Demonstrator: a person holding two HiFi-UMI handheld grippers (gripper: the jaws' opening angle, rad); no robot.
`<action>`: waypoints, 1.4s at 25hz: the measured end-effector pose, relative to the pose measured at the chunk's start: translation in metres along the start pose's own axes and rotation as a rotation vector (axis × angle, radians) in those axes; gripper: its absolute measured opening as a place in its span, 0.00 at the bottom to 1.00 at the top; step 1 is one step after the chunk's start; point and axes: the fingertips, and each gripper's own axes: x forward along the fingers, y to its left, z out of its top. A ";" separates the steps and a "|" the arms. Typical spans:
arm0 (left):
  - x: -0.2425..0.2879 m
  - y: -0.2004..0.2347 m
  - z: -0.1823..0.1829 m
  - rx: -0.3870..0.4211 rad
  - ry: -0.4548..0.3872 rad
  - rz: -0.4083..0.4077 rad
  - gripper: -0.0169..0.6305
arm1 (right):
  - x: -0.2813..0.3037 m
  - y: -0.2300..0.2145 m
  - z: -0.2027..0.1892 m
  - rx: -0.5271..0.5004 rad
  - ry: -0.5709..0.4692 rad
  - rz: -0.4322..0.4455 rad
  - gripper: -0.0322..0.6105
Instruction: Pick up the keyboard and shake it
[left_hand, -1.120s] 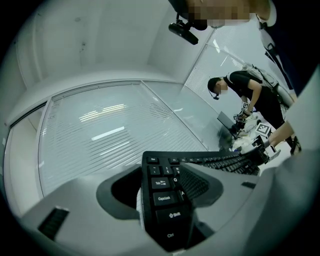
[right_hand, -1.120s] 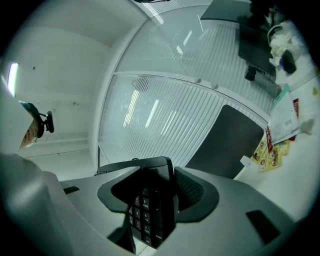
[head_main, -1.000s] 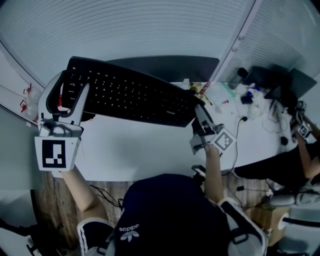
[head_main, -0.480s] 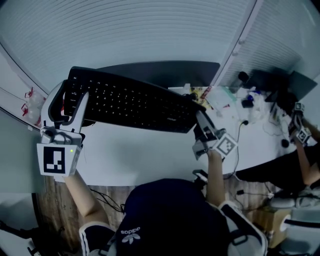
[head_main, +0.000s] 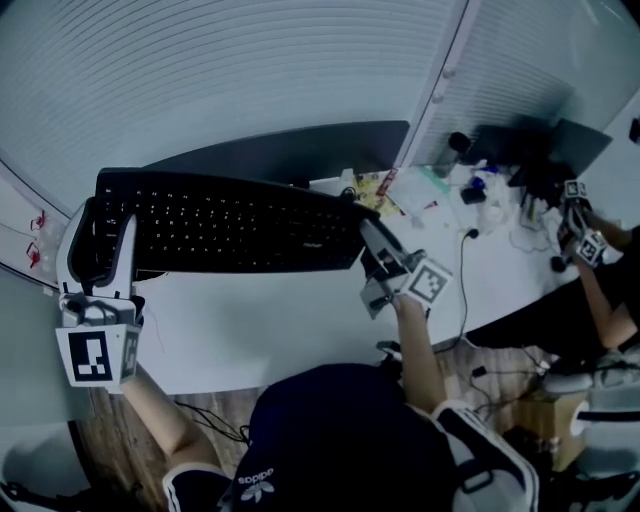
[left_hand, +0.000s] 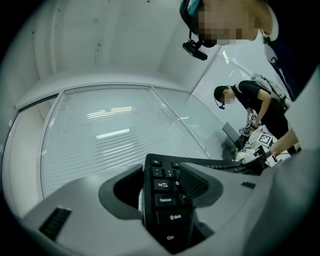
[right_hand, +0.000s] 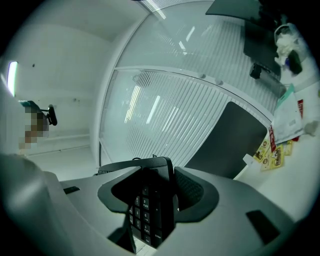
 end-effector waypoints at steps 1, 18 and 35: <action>-0.001 0.000 0.000 -0.009 -0.002 0.007 0.38 | -0.001 0.002 0.000 -0.012 0.005 0.003 0.35; -0.003 0.006 -0.011 -0.049 0.037 0.024 0.38 | -0.008 0.001 0.002 -0.042 0.070 -0.032 0.34; -0.004 0.011 -0.019 -0.160 0.004 0.027 0.36 | -0.010 0.006 0.031 -0.016 -0.037 -0.016 0.32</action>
